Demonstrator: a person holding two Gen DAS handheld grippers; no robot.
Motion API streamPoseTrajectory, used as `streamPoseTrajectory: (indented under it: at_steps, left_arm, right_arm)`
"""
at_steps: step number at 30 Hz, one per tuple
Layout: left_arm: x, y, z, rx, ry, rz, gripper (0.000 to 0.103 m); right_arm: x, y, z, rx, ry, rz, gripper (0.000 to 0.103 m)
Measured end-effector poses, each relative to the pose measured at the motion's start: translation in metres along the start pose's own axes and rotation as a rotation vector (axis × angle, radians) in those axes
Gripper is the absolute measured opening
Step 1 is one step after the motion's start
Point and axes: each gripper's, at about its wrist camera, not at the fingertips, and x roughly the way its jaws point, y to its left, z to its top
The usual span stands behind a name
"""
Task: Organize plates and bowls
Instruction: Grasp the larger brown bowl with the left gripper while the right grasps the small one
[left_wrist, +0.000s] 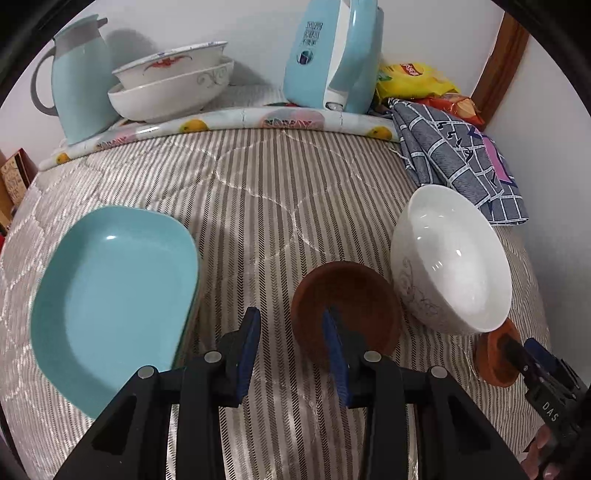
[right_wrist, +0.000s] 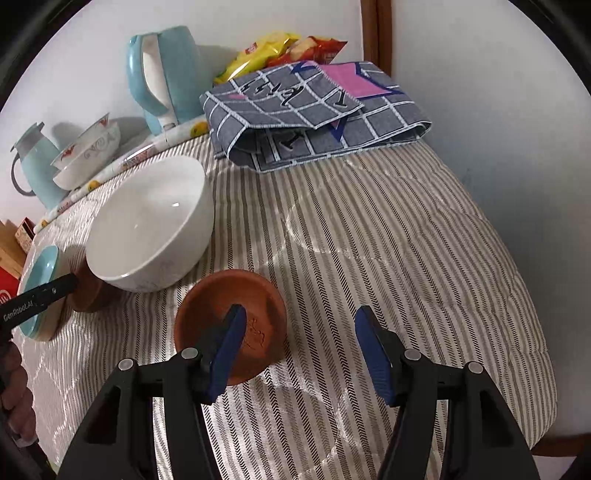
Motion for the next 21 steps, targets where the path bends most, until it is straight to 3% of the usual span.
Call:
streamPoseTrajectory:
  at_steps: [6, 11, 15, 21]
  left_arm:
    - [0.012, 0.003, -0.001, -0.03, 0.031, -0.039, 0.033]
    - [0.019, 0.004, 0.0, -0.038, 0.032, -0.033, 0.032]
    - [0.022, 0.004, 0.0, -0.041, 0.029, -0.036, 0.025]
    - [0.024, 0.003, 0.003, -0.043, 0.02, -0.067, 0.015]
  right_arm:
    - [0.01, 0.004, -0.002, -0.018, 0.023, 0.025, 0.05]
    - [0.016, 0.005, -0.001, -0.022, 0.02, 0.024, 0.047]
    - [0.017, 0.006, 0.0, -0.022, 0.01, 0.021, 0.045]
    - [0.018, 0.008, 0.002, -0.028, -0.002, 0.06, 0.026]
